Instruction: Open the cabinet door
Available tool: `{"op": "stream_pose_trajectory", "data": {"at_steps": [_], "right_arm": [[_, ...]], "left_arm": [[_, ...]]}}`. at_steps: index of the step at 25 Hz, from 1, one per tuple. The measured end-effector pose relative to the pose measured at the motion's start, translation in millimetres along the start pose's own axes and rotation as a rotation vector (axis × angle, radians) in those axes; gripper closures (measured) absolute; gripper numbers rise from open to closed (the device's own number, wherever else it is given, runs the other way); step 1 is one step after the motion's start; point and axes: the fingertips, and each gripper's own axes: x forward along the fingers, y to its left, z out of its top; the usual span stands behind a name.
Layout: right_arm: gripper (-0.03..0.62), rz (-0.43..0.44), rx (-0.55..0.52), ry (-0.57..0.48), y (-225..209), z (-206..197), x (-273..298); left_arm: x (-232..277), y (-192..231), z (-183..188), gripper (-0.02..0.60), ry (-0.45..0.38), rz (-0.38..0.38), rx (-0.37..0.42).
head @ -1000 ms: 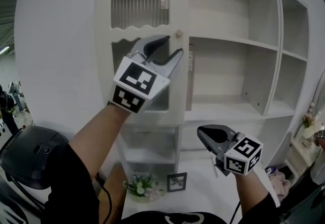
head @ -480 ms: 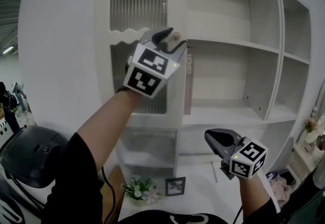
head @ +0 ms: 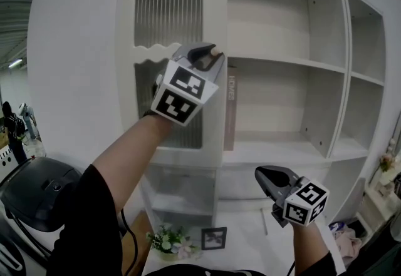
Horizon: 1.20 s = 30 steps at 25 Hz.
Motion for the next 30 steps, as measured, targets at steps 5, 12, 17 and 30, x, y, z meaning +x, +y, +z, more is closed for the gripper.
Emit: {"op": "stream_pose_trajectory", "data": {"at_steps": [5, 12, 17, 30], "right_arm": [[0.592, -0.013, 0.009, -0.001, -9.2, 0.0, -0.9], [0.592, -0.006, 0.014, -0.01, 1.4, 7.0, -2.9], [0.592, -0.015, -0.016, -0.006, 10.5, 18.0, -9.0], [0.592, -0.06, -0.033, -0.014, 40.4, 48.9, -32.0]], "left_arm": [[0.3, -0.2, -0.1, 0.499, 0.006, -0.02, 0.001], [-0.9, -0.5, -0.6, 0.5, 0.04, -0.036, 0.008], [-3.0, 0.1, 1.6, 0.5, 0.064, -0.043, -0.001], [-27.5, 1.4, 22.2, 0.502, 0.049, -0.084, -0.025]]}}
